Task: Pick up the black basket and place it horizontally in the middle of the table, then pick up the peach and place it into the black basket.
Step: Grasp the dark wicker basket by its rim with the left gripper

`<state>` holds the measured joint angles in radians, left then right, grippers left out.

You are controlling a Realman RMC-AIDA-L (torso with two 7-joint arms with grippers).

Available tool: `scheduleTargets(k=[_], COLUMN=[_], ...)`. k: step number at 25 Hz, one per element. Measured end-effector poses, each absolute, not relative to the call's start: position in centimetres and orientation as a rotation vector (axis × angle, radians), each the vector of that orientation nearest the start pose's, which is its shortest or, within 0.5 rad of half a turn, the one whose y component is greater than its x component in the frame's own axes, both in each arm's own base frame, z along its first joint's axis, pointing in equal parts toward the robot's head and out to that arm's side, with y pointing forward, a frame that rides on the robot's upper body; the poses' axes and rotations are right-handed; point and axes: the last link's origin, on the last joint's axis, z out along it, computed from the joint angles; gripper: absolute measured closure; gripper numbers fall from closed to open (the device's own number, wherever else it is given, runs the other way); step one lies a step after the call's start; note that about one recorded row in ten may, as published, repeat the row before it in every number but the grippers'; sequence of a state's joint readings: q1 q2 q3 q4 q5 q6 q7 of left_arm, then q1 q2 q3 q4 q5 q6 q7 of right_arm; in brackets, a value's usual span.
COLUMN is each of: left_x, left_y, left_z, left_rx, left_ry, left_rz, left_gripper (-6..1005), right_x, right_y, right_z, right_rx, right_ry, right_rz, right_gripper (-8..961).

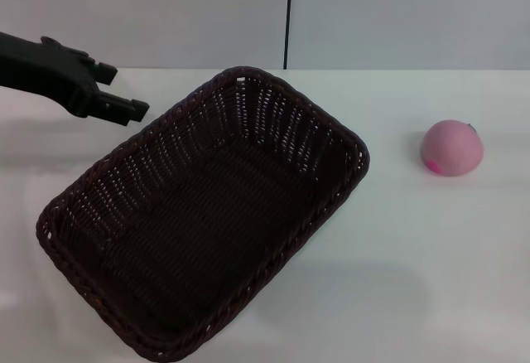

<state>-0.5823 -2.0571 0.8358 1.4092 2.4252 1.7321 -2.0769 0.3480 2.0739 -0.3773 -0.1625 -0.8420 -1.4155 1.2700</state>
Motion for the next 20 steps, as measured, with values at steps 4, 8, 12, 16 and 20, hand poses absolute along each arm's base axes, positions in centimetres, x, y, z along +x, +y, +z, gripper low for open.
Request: scheduleTargets(k=[4,8,12,16,20], left_x=[-20.4,-20.4,-20.9,-21.3,-21.5], left_y=[35.7,35.7,35.8,35.8,35.9], left_z=[9.0,9.0,7.1,6.2,5.6], left_rx=[-2.652,-2.652,-2.662,-2.674,-2.688], left_ry=[-0.725,-0.725,-0.749,-0.774,-0.778], left_rz=[0.09,0.09,0.225,0.262,0.281], left_gripper=[216,216,216,216,216], right_x=[37.5,37.6,37.7,37.8,37.8], right_y=[29.3,29.5,29.6,29.7,29.8], right_z=[8.6,8.5,8.4,8.4,8.4], right_rx=[-1.021,-1.018,-1.015,-1.013,-1.012], right_ry=[1.027,1.039,1.048,1.054,1.056], right_rz=[1.532,1.524,1.516,1.509,1.507], right_gripper=[328,328,328,328,328])
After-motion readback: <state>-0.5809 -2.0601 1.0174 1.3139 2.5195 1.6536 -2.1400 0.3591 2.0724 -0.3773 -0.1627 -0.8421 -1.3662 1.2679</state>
